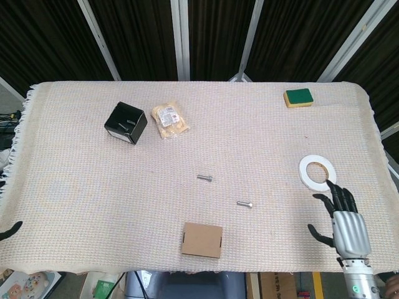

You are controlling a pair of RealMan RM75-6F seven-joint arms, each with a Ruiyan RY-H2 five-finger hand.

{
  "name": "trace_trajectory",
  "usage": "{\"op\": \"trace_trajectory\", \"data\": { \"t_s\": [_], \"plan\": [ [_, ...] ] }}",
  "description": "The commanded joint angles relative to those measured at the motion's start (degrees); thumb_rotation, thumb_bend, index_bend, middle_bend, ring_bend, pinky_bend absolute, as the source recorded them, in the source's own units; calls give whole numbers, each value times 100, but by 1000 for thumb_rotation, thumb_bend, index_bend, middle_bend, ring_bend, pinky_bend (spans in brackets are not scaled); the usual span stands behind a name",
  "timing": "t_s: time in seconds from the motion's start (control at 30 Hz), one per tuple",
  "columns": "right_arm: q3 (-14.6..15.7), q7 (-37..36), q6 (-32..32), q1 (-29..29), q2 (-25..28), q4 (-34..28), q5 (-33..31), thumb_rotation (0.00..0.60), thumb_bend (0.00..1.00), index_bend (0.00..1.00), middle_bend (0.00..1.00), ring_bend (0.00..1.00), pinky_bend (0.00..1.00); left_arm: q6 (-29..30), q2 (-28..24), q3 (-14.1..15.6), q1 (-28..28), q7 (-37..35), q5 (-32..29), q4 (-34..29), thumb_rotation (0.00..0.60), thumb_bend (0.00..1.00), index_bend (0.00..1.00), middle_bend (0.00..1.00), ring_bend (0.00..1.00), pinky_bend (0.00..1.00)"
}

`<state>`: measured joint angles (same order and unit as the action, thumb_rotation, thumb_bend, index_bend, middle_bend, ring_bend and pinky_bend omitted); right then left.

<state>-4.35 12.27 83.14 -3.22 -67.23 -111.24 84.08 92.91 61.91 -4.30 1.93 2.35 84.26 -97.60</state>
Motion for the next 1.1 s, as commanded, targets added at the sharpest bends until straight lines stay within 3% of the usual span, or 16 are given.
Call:
{"op": "trace_trajectory", "data": {
  "t_s": [0.03, 0.27, 0.53, 0.9, 1.1],
  "plan": [
    [-239, 519, -485, -381, -202, -414, -540, 600, 232, 317, 0, 0, 0, 10, -2, -5, 7, -15, -16, -3, 600, 147, 172, 119, 0, 48],
    [-707, 1894, -762, -1030, -1012, -441, -1718, 600, 233, 358, 0, 0, 0, -25, -33, -38, 2, -94, -104, 2, 600, 147, 172, 119, 0, 49],
    [-914, 3250, -586, -1630, -2108, 53, -2723, 600, 274, 388, 0, 0, 0, -60, -45, -43, -16, -104, -121, 3, 600, 147, 172, 119, 0, 48],
    [-981, 3889, -299, -2123, -3260, 793, -3225, 600, 348, 421, 0, 0, 0, -112, -62, -71, -40, -138, -188, 5, 600, 147, 172, 119, 0, 49],
    [-963, 4041, -170, -2241, -3545, 897, -3333, 600, 362, 421, 0, 0, 0, -158, -69, -81, -65, -139, -219, 7, 600, 147, 172, 119, 0, 49]
  ]
}}
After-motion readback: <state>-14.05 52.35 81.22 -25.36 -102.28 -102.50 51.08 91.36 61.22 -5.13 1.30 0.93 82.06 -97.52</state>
